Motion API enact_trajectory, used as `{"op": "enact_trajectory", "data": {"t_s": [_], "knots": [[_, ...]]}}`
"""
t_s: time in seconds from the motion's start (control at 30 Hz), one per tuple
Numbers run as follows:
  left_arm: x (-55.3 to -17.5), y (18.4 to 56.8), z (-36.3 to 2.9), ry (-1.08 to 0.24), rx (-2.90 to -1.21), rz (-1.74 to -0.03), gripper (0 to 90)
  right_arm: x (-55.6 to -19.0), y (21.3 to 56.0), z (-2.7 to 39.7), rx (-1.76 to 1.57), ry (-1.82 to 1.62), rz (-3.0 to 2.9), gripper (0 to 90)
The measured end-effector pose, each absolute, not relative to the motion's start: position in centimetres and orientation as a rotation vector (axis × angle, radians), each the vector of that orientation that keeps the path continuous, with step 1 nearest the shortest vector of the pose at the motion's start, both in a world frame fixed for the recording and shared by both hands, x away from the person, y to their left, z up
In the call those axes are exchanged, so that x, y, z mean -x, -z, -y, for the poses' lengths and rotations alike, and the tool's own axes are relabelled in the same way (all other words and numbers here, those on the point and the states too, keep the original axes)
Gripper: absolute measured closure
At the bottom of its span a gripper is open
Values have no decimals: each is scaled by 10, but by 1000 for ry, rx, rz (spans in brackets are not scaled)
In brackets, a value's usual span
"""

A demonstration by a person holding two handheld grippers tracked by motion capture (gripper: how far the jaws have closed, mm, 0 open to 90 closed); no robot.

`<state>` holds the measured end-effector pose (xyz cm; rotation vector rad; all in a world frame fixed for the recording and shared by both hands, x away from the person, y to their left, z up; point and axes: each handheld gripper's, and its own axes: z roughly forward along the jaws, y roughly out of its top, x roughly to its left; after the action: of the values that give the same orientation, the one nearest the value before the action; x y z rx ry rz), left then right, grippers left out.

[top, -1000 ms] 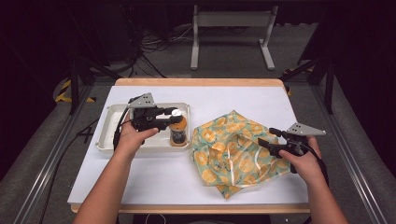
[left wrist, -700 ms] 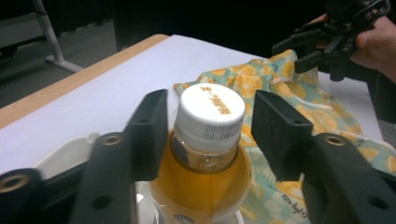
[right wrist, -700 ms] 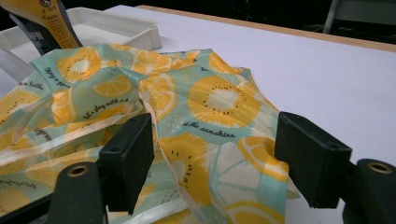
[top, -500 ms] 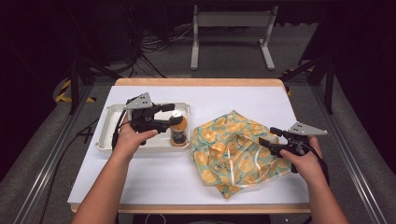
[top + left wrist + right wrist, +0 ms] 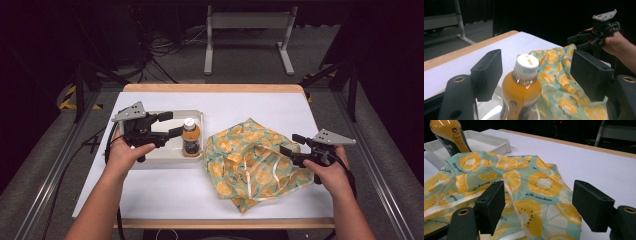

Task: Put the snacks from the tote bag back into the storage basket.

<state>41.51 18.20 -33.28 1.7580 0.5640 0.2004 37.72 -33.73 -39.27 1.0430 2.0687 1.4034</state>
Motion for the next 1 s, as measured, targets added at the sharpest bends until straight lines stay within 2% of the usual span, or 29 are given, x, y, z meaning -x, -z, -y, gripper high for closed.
{"op": "enact_trajectory", "data": {"t_s": [0.5, 1.0], "knots": [[-386, 350, -226, -264, -1770, -639, 188, -369, 380, 334, -979, -1358, -2082, 247], [-366, 382, -250, -329, -1815, -725, 136, -369, 382, 334, -941, -1372, -2095, 247]]}}
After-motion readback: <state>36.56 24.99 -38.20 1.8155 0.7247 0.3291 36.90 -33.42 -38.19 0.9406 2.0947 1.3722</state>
